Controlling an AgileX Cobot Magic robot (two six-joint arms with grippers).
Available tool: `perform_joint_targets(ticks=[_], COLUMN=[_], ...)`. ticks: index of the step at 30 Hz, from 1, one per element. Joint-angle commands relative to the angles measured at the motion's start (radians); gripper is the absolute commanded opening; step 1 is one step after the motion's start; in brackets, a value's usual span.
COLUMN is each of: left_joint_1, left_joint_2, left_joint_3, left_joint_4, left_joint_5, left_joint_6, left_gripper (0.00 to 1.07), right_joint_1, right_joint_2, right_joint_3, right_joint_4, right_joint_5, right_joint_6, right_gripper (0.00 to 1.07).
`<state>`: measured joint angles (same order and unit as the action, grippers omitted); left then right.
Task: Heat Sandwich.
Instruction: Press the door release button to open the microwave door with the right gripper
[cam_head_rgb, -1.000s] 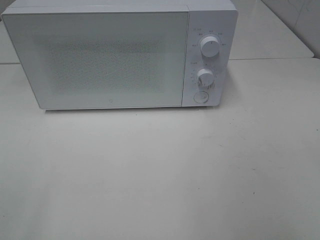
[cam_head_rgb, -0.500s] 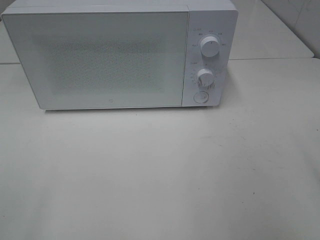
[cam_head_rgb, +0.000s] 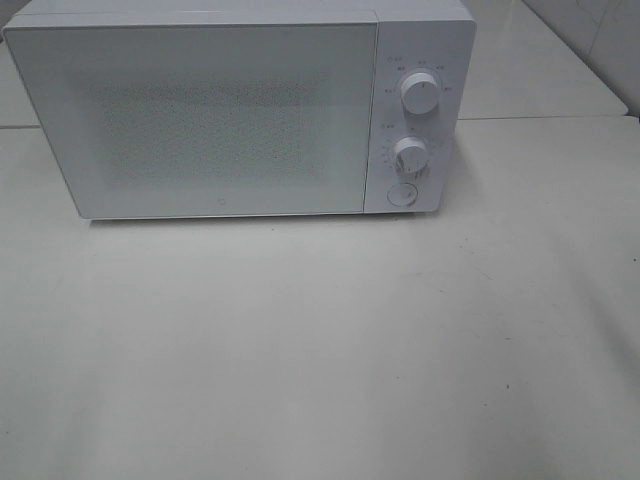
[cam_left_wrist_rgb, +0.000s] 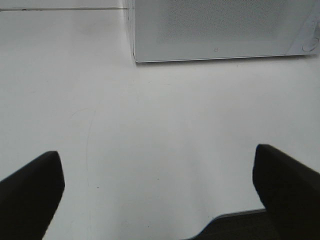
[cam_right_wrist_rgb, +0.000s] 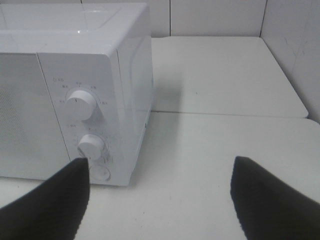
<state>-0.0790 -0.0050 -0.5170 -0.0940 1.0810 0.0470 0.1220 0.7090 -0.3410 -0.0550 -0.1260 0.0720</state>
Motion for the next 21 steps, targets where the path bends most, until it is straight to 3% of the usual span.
perform_joint_targets(ticks=[1, 16, 21], left_joint_1=[0.002, 0.002, 0.002], left_joint_2=[-0.006, -0.006, -0.006], left_joint_3=[0.002, 0.002, 0.002], left_joint_4=[-0.002, -0.002, -0.002], left_joint_5=[-0.012, -0.012, -0.012], left_joint_6=[0.000, 0.000, 0.000], left_gripper=[0.97, 0.97, 0.97], right_joint_1=[-0.002, -0.002, -0.001], right_joint_2=[0.060, 0.448, 0.567], right_joint_3=[0.003, 0.005, 0.028], right_joint_4=[-0.005, -0.003, 0.103], right_joint_5=[-0.120, -0.488, -0.601], right_joint_6=[0.006, -0.012, -0.060], right_gripper=[0.76, 0.76, 0.76])
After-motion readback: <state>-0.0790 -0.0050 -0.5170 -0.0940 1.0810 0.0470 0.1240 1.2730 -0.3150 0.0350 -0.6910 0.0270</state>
